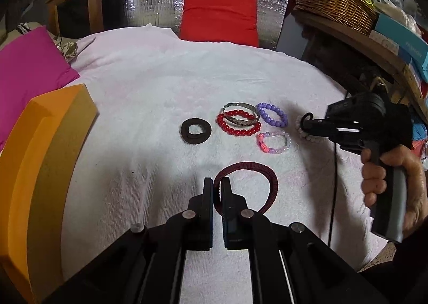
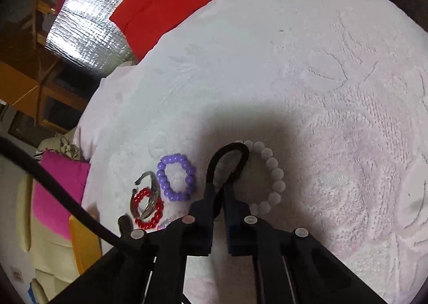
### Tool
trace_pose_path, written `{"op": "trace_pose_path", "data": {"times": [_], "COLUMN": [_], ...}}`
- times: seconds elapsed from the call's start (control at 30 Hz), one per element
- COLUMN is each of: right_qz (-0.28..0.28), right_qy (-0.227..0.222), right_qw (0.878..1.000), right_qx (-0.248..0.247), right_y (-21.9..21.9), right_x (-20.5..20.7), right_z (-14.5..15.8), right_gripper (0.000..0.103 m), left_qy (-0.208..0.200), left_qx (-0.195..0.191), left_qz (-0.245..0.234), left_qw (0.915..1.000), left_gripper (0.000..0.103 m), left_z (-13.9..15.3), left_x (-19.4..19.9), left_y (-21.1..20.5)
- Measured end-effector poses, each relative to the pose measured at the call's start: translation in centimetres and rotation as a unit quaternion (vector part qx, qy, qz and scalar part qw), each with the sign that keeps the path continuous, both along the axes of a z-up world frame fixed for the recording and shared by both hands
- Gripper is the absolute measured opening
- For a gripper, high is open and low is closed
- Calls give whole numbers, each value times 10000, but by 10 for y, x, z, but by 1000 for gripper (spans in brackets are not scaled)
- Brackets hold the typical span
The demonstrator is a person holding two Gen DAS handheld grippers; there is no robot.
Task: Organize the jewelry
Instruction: 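Grasp the black cord hair tie with the right tool while the left tool holds the maroon tie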
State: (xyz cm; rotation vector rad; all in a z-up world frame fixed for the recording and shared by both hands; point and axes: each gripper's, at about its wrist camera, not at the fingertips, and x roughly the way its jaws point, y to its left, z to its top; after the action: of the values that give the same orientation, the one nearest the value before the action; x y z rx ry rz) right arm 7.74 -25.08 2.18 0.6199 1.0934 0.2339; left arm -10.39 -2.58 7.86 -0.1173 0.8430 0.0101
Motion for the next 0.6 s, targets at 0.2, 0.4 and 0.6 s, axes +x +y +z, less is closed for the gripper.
{"op": "trace_pose_path", "data": {"times": [0.2,0.4,0.6], "right_qz": [82,-11,-392], "right_qy": [96,458,674], "right_qw": [9987,9926,9865], "right_qx": [487,1127,1438], "right_y": [-17,-25,-34], "right_x": [-16,-24,-22], "right_z": [0,-9,-18], "right_gripper": [6,11,33], "left_qy": [4,-6,-13], "left_qx": [-22,17,33], "left_qz": [77,74,72], "left_qw": [10000,10000,10000], "left_gripper": [6,6,6], "left_z": [0,1,2], "left_x": [0,-1,-2], "left_y": [0,-4,-3]}}
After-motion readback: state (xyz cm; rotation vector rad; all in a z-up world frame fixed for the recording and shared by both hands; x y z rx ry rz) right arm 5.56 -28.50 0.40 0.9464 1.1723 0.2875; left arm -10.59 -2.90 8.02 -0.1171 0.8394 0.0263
